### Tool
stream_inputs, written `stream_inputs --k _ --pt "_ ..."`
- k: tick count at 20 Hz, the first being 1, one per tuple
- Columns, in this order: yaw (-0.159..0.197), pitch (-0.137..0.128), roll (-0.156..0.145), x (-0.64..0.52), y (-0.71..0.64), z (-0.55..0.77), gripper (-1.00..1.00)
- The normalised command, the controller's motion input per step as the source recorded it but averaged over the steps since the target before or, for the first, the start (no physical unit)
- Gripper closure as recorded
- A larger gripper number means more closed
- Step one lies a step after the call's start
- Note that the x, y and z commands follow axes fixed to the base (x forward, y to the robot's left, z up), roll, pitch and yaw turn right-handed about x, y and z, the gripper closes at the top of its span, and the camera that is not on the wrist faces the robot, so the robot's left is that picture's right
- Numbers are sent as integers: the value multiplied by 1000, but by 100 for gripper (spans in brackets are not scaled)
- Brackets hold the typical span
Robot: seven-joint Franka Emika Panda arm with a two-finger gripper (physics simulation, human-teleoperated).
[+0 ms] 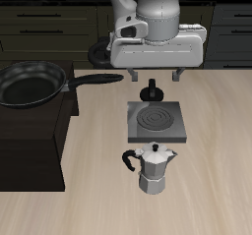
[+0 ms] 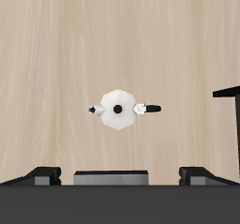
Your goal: Place the moka pot on the stove
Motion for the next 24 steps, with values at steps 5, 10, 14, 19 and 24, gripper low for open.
stream_inputs --k 5,10,14,19,24 --pt "-18 -21 -8 101 -93 111 -100" --pt "9 -7 -5 111 6 73 -100" --pt "16 3 9 56 104 -69 -100" --pt "20 6 12 46 90 -174 -100" --pt "-8 8 -20 57 -21 -290 -100"
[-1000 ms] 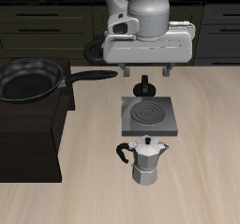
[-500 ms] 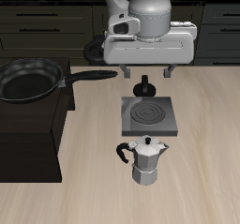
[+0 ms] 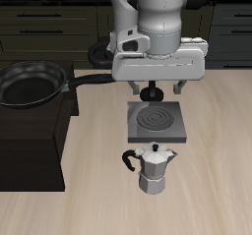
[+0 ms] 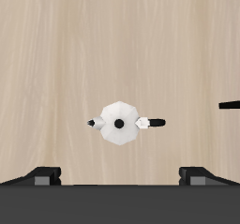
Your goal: Place the moka pot on the stove
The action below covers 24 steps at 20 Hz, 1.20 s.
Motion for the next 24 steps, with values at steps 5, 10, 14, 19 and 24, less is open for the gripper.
stream_inputs --k 5,10,14,19,24 --pt "1 19 -17 83 -82 -314 -100" --pt "-26 -10 -28 14 -78 -233 -100" --pt "-26 1 -13 -61 16 -270 -100" --pt "25 -1 18 -99 140 -146 -100" --pt "65 -35 34 -123 198 -130 -100"
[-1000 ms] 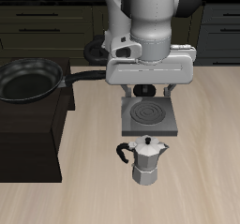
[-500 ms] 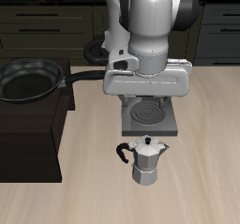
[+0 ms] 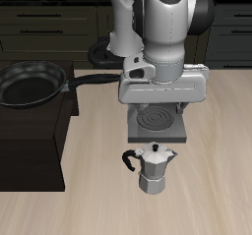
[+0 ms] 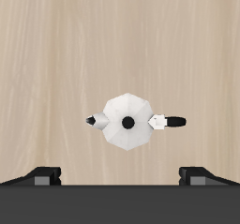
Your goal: Place the moka pot on the stove
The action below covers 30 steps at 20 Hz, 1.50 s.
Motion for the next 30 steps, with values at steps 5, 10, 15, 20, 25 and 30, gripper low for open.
stream_inputs --k 5,10,15,20,25,30 --pt "13 -8 4 -61 86 -239 -100" --pt "-17 23 -2 11 -16 -222 -100" --pt "-1 6 -5 40 -28 -111 -100" --pt "18 16 5 40 -18 -154 -100" --pt "-4 6 -6 38 -37 -31 -100" --pt "6 11 1 14 11 -92 -100"
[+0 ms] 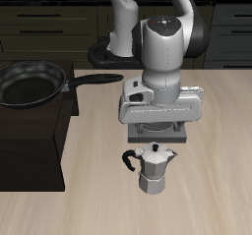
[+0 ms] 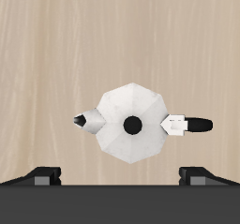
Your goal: Place the moka pot on the stove
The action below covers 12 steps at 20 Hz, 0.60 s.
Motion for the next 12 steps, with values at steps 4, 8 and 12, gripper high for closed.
stream_inputs --k 4,8,12 --pt "-22 6 -6 41 -63 -34 -100" --pt "-10 19 -16 45 -101 -110 -100" --pt "-24 35 -15 39 -107 -204 -100"
